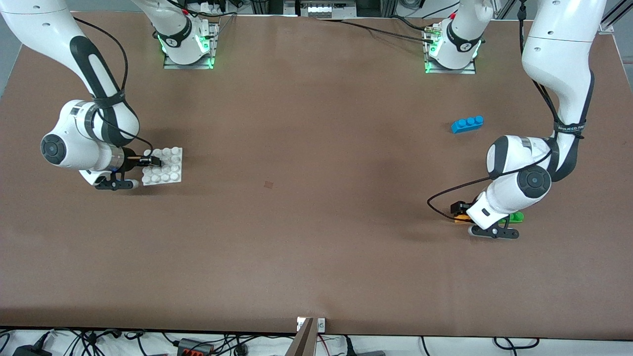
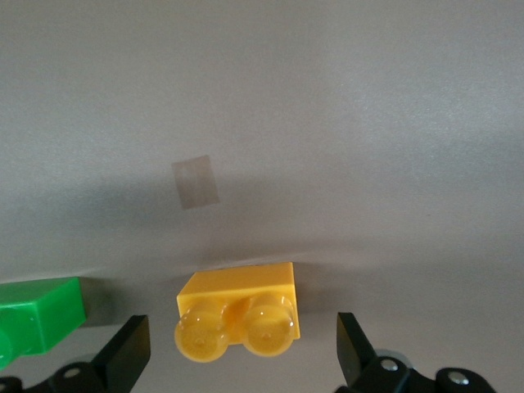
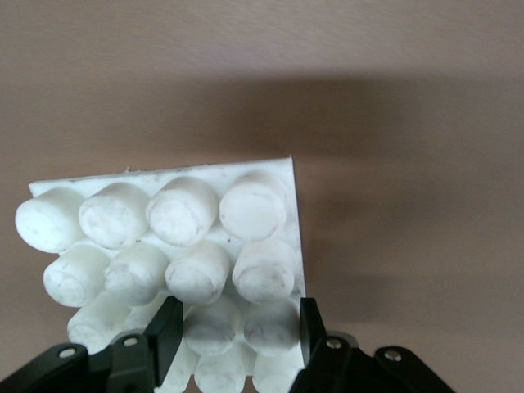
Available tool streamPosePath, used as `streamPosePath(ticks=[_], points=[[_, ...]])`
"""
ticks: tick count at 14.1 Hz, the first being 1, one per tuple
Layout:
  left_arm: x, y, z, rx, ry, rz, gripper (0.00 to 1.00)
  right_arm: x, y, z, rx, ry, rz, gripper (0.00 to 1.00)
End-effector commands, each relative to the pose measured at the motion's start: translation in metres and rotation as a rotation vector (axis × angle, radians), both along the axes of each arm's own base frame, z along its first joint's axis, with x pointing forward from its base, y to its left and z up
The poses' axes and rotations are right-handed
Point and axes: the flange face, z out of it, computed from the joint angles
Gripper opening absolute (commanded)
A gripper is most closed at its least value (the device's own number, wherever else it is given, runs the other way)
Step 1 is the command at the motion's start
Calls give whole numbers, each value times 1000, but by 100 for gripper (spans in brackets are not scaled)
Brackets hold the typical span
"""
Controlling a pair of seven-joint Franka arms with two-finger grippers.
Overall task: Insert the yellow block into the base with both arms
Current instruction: 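Slide the white plate toward the table middle with the right gripper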
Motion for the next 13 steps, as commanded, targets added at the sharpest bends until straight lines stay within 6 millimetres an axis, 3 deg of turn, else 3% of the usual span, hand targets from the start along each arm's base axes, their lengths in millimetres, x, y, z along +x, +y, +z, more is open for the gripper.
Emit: streamPosePath(ticks=[1, 3, 7, 13], points=[[1, 4, -7, 6, -14, -23, 100, 9, 34, -2, 24, -2, 50, 59], [1, 4, -11, 5, -12, -23, 100, 6, 54, -17, 47, 23, 64, 58], [0, 4, -15, 5, -8, -23, 100, 13, 118, -23, 152, 32, 12, 57], [1, 4, -21, 3, -3, -21, 100, 10, 212, -29, 109, 52, -15, 56]])
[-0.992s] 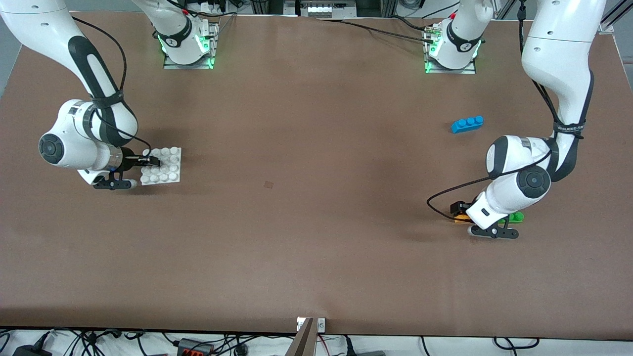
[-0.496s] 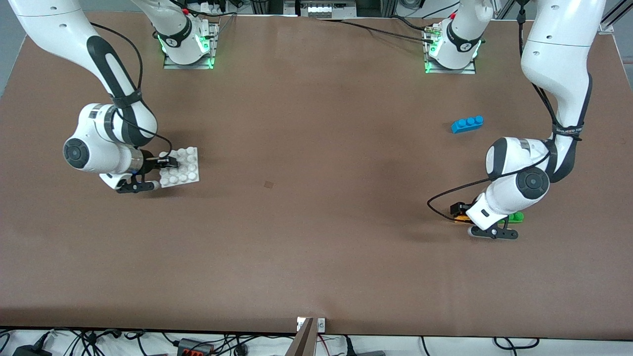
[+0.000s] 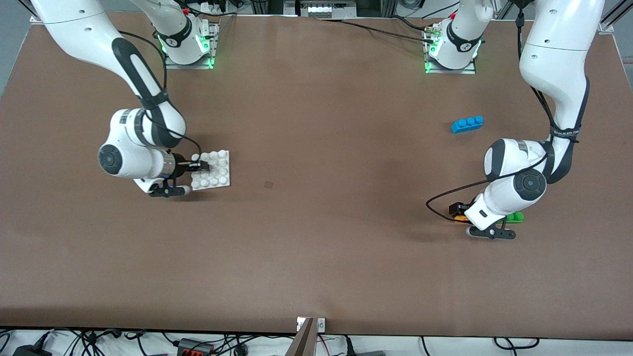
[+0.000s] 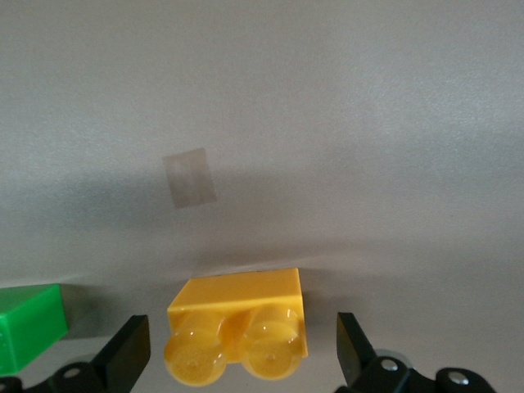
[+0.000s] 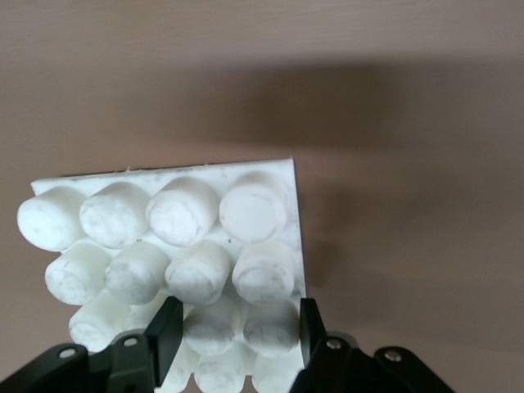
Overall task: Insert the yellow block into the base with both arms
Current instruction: 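Slide the white plate toward the table middle with the right gripper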
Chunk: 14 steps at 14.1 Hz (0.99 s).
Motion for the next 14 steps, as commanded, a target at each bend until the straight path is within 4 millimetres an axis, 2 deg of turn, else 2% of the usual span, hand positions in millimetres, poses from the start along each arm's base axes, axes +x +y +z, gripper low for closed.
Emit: streamPosePath(ticks=[1, 3, 5, 9, 14], points=[[2, 2, 0, 5, -10, -23, 100, -7, 53, -28, 4, 29, -6, 56], [2, 2, 0, 5, -9, -23, 100, -10, 86, -29, -3, 28, 13, 56], [2, 2, 0, 6, -9, -24, 99, -8, 106, -28, -15, 28, -14, 56], [2, 2, 1, 6, -10, -29, 83, -15, 156, -30, -38, 31, -37, 56], [2, 1, 2, 5, -10, -32, 77, -21, 225, -28, -58, 18, -92, 56]])
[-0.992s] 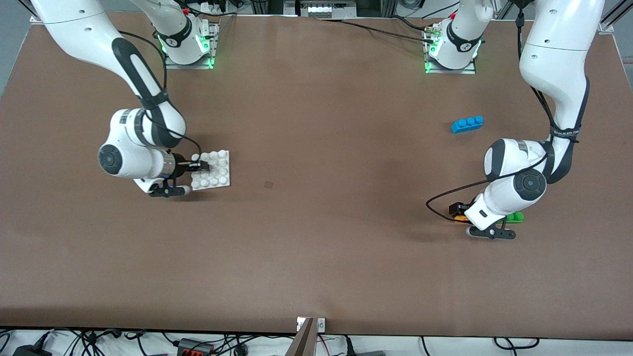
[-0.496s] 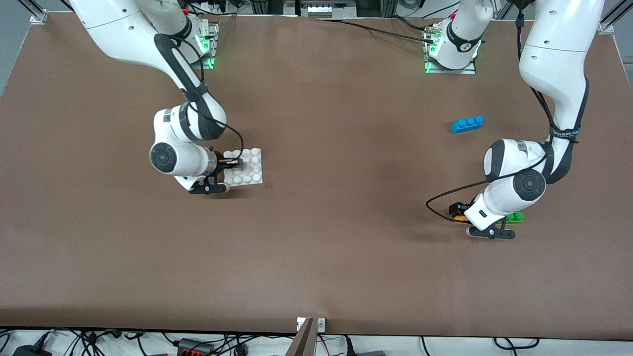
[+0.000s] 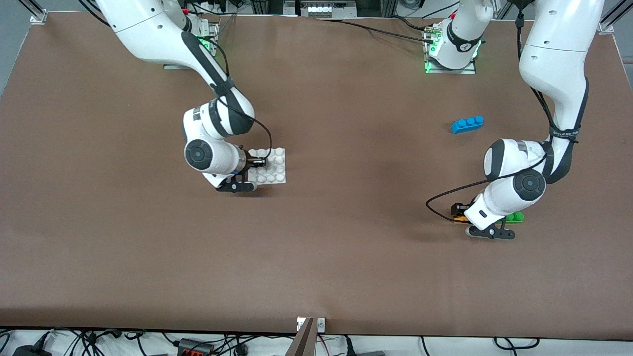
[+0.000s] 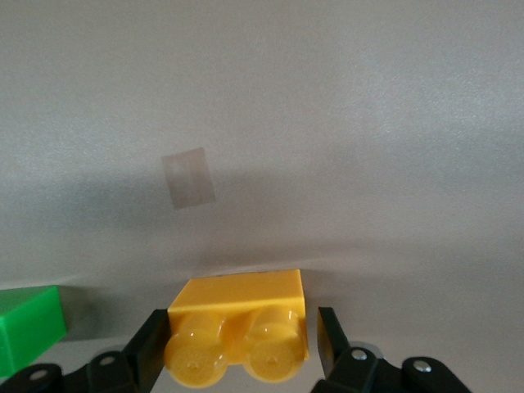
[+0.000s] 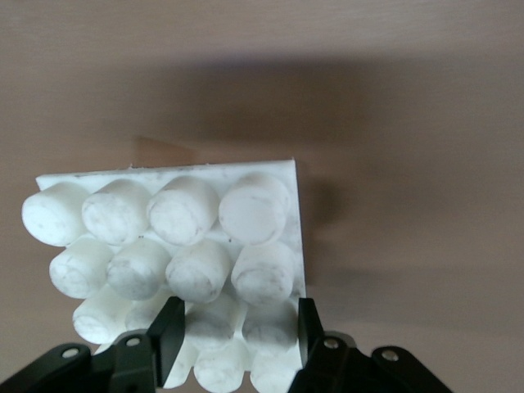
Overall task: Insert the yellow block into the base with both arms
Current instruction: 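Slide the white plate toward the table middle with the right gripper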
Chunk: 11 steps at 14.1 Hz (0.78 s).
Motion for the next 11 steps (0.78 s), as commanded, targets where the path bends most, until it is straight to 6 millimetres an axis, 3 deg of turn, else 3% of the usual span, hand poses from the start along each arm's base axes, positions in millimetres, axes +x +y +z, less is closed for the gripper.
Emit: streamPosePath(ticks=[1, 11], points=[[2, 1, 2, 5, -10, -27, 77, -4, 48, -28, -15, 8, -53, 56], [2, 0, 4, 5, -10, -28, 66, -16, 159, -20, -3, -32, -140, 56]])
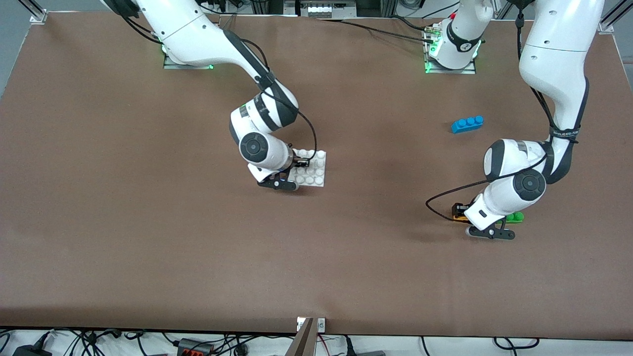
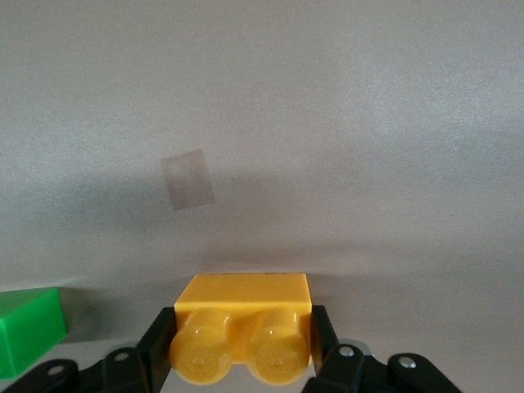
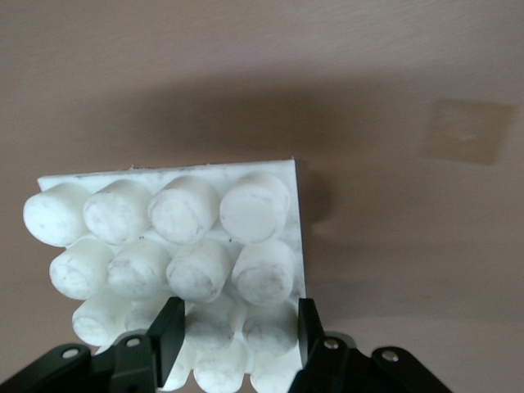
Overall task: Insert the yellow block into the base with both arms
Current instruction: 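Slide the white plate toward the table middle with the right gripper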
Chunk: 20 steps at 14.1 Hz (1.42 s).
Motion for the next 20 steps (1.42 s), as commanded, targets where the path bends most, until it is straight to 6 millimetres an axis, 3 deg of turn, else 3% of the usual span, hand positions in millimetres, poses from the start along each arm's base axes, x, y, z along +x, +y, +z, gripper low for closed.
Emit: streamPosePath(ticks=[1, 3, 5, 11, 13, 15, 18, 20], points=[[3, 0, 5, 6, -11, -24, 66, -4, 31, -20, 2, -8, -10, 56], [2, -2, 8, 6, -8, -26, 66, -12, 43, -18, 6, -13, 4, 56], [2, -2, 12, 6, -7, -27, 66, -8, 48, -11, 18, -28, 12, 56], [-3, -11, 28, 4, 22, -36, 66, -10, 56, -7, 25, -39, 23, 57], [-5, -15, 39, -1, 30, -38, 66, -8, 56, 0, 30, -46, 24, 66], [-13, -19, 50, -2, 37, -43, 66, 3, 48, 21, 27, -82, 42, 74], [-26, -36, 58, -16, 40, -67, 66, 19, 21, 79, 6, -60, 96, 84], [-28, -38, 61, -17, 40, -68, 66, 32, -10, 112, -2, -30, 140, 89]])
